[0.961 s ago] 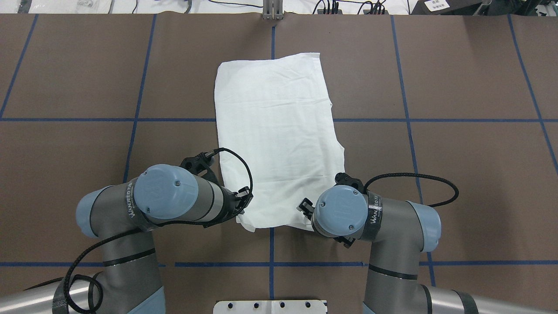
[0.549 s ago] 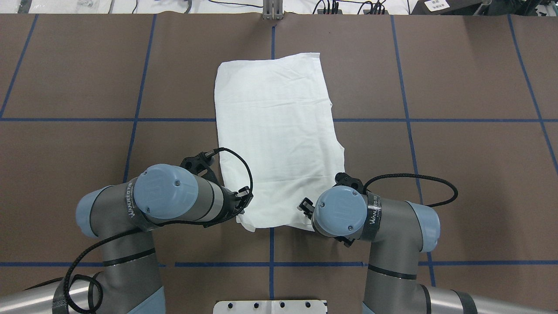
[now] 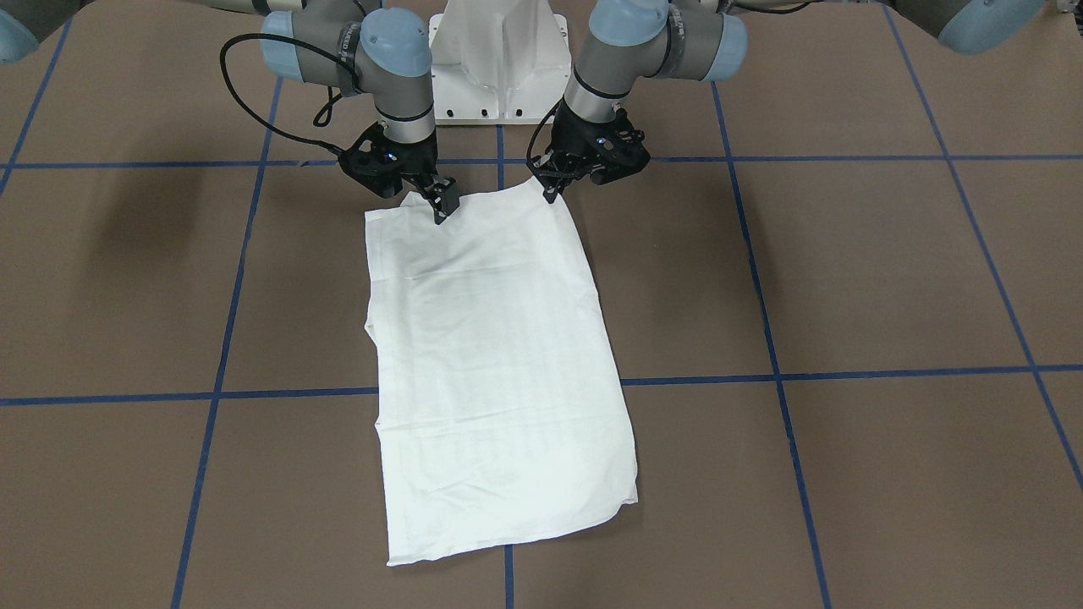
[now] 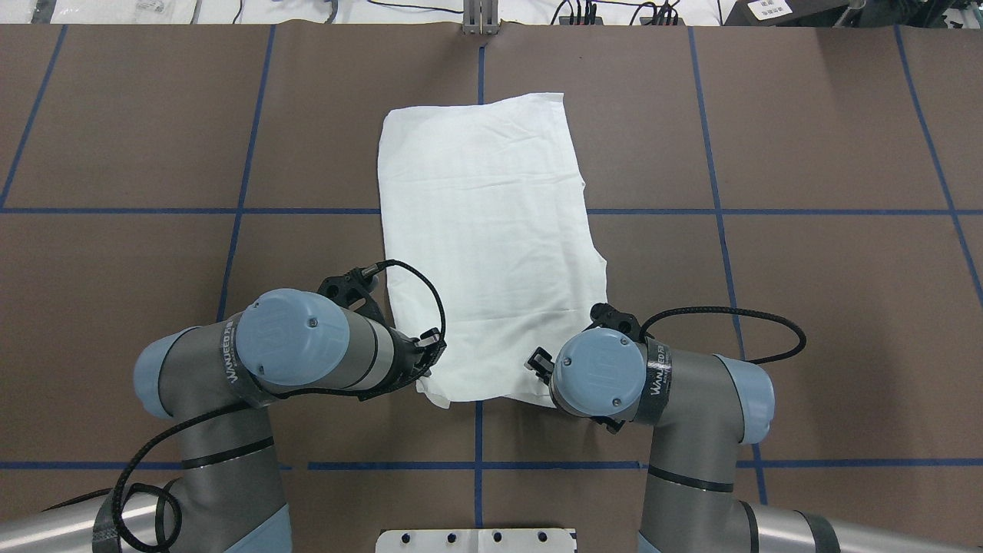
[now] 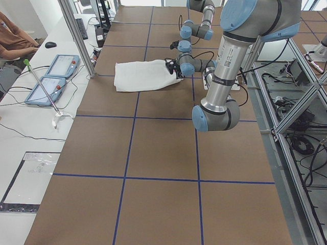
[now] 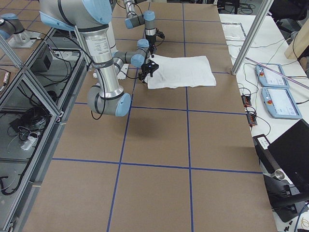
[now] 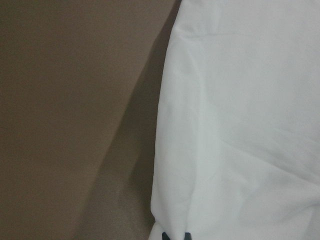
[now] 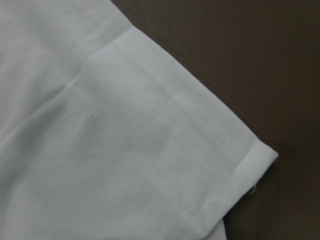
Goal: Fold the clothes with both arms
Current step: 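Grasp the shirt's near corners with both grippers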
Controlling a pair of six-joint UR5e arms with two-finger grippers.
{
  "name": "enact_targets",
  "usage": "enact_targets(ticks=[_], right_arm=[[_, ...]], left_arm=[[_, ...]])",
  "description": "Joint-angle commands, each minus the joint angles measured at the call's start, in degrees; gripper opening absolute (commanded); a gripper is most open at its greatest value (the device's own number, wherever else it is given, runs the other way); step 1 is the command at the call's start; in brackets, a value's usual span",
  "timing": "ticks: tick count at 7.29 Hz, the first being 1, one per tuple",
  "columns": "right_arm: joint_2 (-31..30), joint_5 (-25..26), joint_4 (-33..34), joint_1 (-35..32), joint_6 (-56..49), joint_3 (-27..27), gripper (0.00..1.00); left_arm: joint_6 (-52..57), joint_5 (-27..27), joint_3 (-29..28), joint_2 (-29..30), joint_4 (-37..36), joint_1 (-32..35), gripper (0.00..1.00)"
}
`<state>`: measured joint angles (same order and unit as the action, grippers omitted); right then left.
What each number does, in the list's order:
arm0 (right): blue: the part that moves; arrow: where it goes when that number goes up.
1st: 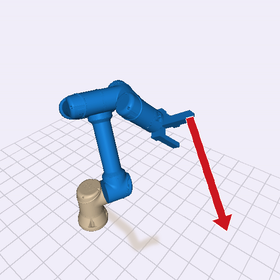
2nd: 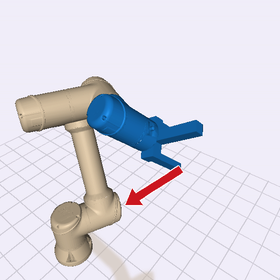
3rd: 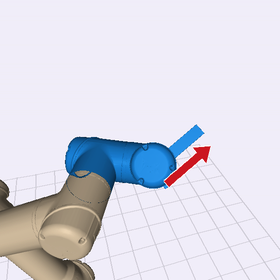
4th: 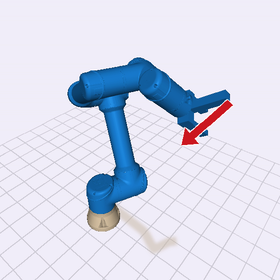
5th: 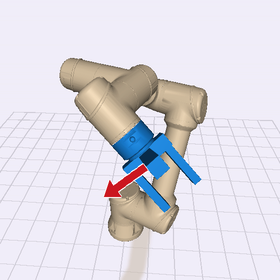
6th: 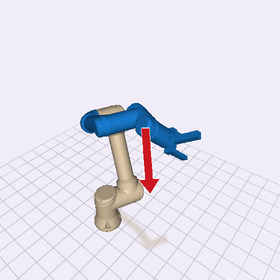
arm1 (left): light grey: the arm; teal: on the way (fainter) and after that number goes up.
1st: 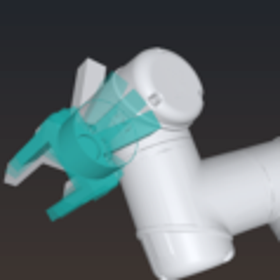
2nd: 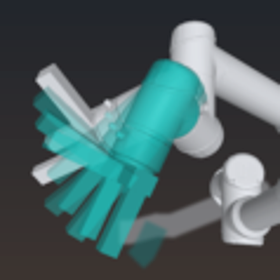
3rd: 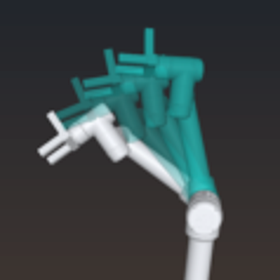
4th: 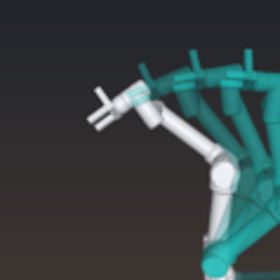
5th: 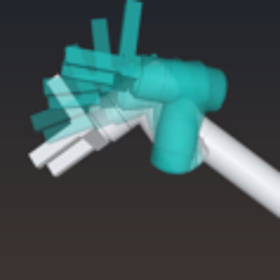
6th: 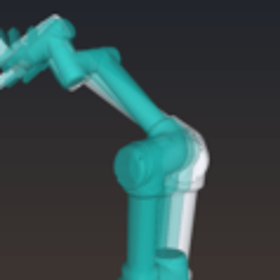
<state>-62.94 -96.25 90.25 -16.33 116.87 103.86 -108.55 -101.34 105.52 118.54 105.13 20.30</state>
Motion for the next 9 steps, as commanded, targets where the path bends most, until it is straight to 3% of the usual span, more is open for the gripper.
enact_targets(ticks=[1, 3, 7, 9], right_arm=[[0.1, 0.0, 0.1, 0.0, 0.2, 0.3, 0.59], [0.2, -0.1, 0.1, 0.0, 0.2, 0.4, 0.51], [0.4, -0.1, 0.0, 0.0, 0.2, 0.7, 0.14], [0.4, -0.2, 0.1, -0.4, 0.2, 2.6, 0.02]], left_arm=[[0.0, 0.0, 0.0, 0.0, 0.0, 0.0, 0.00], [0.0, 0.0, 0.0, 0.0, 0.0, 0.0, 0.00], [0.0, 0.0, 0.0, 0.0, 0.0, 0.0, 0.00], [0.0, 0.0, 0.0, 0.0, 0.1, 0.0, 0.00]])
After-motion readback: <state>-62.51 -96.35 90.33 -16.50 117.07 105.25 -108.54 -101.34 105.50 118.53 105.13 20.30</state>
